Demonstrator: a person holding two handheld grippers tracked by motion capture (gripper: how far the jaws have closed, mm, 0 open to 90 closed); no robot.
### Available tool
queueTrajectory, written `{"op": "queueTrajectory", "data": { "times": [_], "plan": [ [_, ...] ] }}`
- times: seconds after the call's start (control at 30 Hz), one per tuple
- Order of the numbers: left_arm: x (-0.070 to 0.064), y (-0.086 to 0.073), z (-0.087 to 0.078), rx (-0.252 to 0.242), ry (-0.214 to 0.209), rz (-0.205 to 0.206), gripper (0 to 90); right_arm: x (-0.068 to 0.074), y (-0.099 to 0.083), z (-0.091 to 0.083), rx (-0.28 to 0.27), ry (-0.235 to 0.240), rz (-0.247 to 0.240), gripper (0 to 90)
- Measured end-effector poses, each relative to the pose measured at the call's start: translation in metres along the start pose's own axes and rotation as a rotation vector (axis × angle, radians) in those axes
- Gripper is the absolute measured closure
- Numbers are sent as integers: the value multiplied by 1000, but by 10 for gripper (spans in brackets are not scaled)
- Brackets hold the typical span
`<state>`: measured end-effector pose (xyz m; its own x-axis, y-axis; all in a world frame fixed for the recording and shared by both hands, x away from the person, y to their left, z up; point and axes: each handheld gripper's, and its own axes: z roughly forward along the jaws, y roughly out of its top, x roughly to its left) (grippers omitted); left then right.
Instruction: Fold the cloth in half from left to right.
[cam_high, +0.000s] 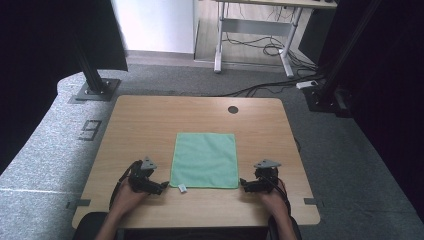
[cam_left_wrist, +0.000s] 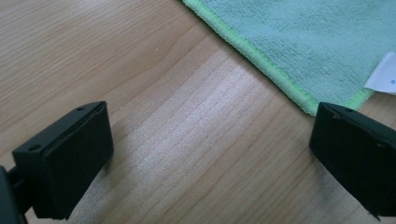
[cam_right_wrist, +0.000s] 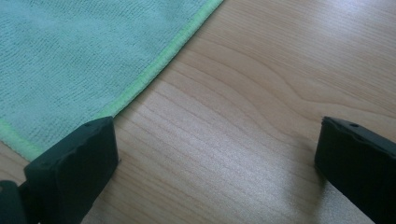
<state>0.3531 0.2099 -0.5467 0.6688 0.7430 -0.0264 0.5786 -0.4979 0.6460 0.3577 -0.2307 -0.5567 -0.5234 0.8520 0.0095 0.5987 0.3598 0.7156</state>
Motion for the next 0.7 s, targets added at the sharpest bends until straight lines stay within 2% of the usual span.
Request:
{"op": "queueTrajectory", "data": {
  "times": [0.13, 0.4, 0.5, 0.7],
  "plan": [
    [6, 2, -1, -7, -2, -22, 0, 0, 0, 0, 5, 0, 2, 0],
    [17, 11, 1, -64, 17, -63, 0, 2, 1, -2, 15, 7, 4, 0],
    [15, 17, 5, -77, 12, -72, 0, 3, 3, -3, 8, 6, 13, 0],
    [4, 25, 12, -74, 10, -42, 0, 11, 9, -6, -23, 6, 23, 0]
  ]
}}
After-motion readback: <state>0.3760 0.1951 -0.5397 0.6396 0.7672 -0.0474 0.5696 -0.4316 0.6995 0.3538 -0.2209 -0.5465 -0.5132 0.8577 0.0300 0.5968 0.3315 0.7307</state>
